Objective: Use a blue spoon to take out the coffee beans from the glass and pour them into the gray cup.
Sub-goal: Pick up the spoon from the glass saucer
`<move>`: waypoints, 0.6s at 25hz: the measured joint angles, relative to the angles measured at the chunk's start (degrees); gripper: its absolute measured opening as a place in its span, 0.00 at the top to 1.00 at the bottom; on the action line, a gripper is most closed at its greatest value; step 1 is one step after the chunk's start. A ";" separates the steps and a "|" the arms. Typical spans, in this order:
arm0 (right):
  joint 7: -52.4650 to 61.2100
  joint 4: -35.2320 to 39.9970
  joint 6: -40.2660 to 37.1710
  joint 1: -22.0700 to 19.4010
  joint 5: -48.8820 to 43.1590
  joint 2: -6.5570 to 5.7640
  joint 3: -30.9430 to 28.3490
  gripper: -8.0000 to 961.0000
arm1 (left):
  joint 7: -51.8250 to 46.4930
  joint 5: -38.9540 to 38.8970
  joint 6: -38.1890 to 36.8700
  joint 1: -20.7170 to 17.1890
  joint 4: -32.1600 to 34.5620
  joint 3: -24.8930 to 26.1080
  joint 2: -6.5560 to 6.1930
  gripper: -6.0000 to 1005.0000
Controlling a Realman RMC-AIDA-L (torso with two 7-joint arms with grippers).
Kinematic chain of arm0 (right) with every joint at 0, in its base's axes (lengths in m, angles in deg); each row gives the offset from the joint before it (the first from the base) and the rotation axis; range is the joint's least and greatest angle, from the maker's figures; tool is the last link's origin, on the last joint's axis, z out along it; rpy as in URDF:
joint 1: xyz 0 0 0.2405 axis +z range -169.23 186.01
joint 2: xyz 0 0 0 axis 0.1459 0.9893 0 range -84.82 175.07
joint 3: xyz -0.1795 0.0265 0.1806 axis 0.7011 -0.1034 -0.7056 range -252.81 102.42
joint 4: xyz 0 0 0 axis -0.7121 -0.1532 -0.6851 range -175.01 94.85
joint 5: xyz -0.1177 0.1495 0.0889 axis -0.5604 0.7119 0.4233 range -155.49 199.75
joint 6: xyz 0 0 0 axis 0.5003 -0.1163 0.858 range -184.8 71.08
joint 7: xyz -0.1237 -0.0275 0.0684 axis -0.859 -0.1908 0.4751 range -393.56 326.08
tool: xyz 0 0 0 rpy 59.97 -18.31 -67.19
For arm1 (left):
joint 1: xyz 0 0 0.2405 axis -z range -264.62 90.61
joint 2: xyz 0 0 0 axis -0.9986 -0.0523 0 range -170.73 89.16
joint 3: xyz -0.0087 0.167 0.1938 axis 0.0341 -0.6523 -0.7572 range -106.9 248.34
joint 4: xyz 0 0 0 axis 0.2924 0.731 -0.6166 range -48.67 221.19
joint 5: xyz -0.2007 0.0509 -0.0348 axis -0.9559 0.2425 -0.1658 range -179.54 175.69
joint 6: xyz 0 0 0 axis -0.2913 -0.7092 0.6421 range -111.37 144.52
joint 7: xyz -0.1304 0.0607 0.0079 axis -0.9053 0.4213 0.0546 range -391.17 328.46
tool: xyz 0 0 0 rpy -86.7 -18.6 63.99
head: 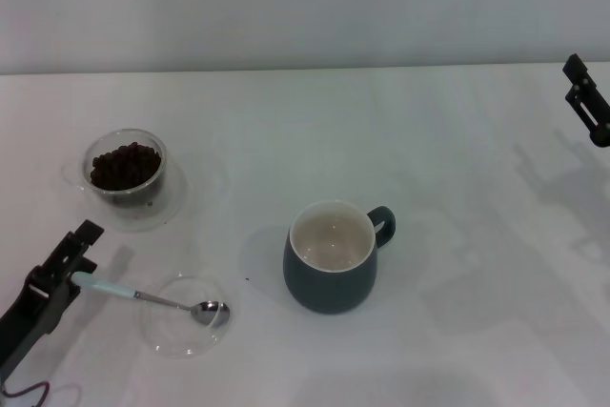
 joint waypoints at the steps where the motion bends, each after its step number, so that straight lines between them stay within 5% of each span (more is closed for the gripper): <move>1: 0.00 0.00 -0.04 -0.07 0.00 0.00 0.03 0.29 | 0.11 0.05 0.00 -0.13 0.00 0.00 0.02 0.14; 15: 0.00 -0.11 -0.08 -0.72 -0.08 0.09 0.22 0.29 | 0.64 2.86 0.13 -0.20 -0.02 0.00 0.15 0.16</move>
